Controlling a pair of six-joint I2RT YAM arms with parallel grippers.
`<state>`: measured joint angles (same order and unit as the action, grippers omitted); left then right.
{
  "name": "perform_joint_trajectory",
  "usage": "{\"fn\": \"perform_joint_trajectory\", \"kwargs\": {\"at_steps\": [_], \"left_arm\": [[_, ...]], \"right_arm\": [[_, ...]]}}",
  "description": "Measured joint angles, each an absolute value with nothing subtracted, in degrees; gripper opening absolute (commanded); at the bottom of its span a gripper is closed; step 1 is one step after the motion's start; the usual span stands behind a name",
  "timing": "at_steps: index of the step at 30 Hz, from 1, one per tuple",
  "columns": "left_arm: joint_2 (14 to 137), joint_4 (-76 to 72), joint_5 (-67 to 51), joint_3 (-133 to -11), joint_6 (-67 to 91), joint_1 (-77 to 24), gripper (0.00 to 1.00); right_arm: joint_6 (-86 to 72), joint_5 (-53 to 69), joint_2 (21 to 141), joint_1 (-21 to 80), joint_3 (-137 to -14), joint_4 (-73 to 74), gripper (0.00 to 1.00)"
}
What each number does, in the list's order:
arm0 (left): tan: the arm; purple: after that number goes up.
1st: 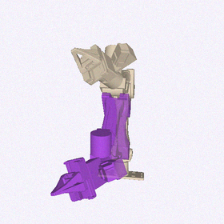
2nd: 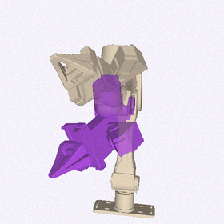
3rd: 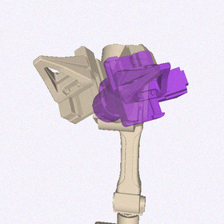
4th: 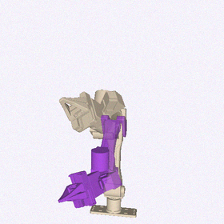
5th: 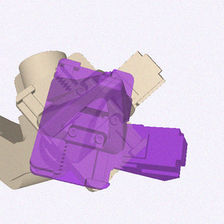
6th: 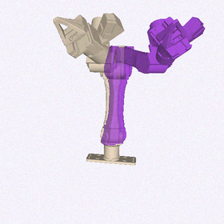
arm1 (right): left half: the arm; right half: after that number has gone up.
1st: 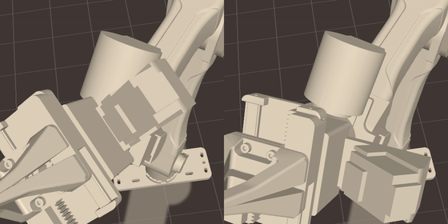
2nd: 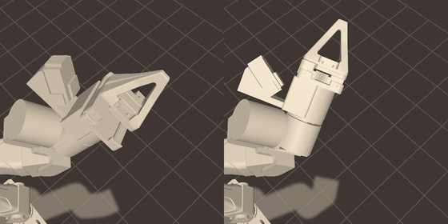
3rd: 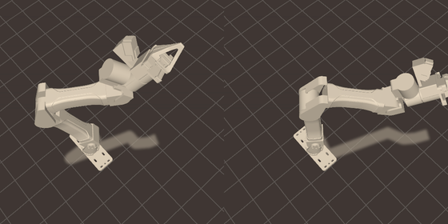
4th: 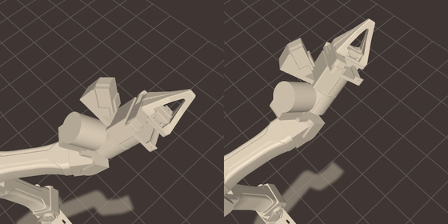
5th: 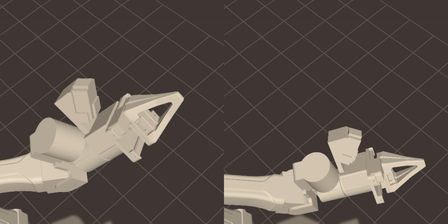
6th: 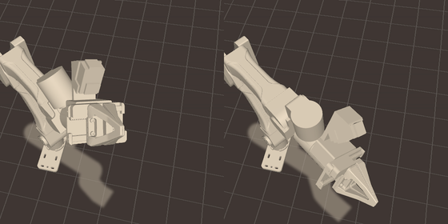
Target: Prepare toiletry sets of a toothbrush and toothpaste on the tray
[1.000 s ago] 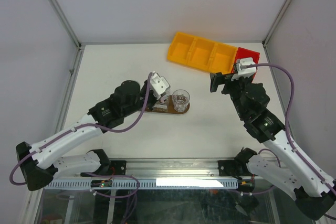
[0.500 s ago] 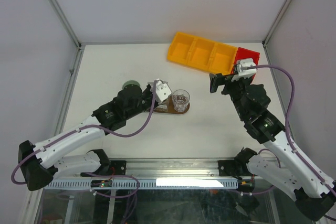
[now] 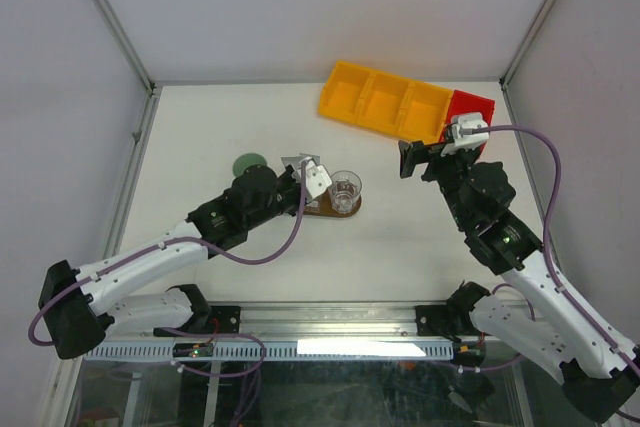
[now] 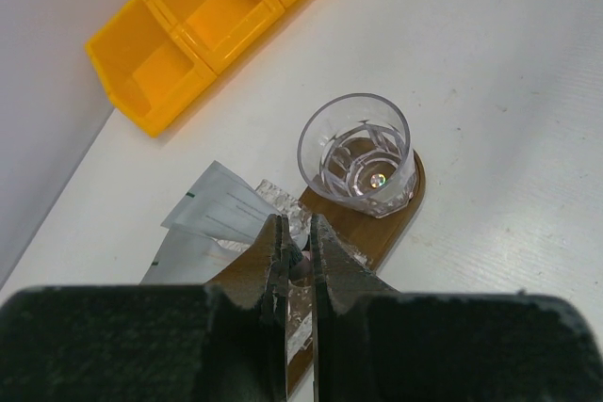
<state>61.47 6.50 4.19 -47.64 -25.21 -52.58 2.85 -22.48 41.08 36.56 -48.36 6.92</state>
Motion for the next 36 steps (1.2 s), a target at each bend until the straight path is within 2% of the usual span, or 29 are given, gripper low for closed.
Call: {"fn": "perform_joint_trajectory", "kwargs": {"at_steps": [36], "left_arm": [[65.4, -0.1, 6.0, -44.1, -25.1, -50.5, 0.03]], "right_arm": [[2.4, -20.9, 40.5, 35.7, -47.1, 6.2, 1.0]]}}
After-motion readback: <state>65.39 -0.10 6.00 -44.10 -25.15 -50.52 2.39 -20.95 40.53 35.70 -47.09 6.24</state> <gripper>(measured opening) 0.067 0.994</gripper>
